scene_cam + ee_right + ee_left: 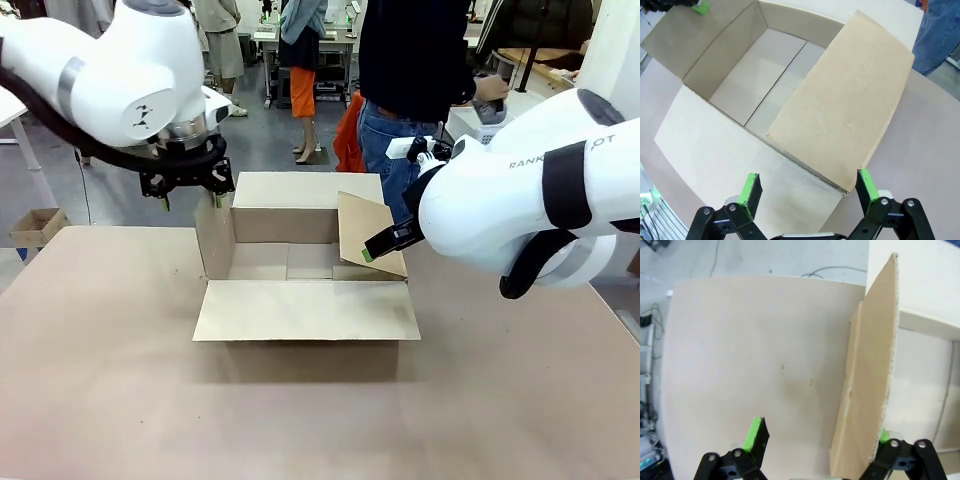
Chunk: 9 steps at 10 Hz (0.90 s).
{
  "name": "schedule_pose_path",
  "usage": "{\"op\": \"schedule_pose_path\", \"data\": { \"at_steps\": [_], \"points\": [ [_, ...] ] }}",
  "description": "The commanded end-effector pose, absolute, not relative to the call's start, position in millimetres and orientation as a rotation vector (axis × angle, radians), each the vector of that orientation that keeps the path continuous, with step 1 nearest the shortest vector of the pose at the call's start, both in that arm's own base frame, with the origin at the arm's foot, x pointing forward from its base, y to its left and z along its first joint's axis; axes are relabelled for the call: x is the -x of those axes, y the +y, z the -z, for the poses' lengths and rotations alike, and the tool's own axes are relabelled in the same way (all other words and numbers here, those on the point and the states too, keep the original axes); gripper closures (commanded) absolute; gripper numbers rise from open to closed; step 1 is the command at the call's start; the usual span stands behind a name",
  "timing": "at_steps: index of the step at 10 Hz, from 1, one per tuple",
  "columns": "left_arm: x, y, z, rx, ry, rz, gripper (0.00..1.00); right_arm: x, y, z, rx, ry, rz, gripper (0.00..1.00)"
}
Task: Pack the gift set into the box.
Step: Place both hands on the side flaps of the Package Box and spread them outward.
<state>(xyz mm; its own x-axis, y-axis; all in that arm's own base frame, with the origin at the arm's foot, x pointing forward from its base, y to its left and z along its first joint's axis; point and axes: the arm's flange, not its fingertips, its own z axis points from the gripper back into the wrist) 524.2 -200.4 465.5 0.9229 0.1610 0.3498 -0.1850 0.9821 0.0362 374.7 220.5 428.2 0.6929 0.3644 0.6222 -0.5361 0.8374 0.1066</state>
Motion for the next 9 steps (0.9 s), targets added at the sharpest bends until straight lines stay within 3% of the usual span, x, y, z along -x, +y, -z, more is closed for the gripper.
{"op": "schedule_pose_path", "data": {
  "at_steps": [1, 5, 6, 9],
  "points": [
    [-511.7, -171.8, -454.2, 0.015, -0.343, -0.161, 0.0, -376.1, 222.6, -431.7, -0.272, -0.641, -0.504, 0.0],
    [-512.7, -119.8, -424.3, 0.19, -0.322, -0.141, 0.0, -376.1, 222.6, -431.7, -0.272, -0.641, -0.504, 0.0],
    [-513.9, -108.0, -415.7, 0.2, -0.283, -0.114, 0.0, -376.1, 222.6, -431.7, -0.272, -0.641, -0.504, 0.0],
    [-520.6, -137.3, -438.2, 0.14, -0.351, -0.169, 0.0, -376.1, 222.6, -431.7, -0.272, -0.641, -0.504, 0.0]
  ]
}}
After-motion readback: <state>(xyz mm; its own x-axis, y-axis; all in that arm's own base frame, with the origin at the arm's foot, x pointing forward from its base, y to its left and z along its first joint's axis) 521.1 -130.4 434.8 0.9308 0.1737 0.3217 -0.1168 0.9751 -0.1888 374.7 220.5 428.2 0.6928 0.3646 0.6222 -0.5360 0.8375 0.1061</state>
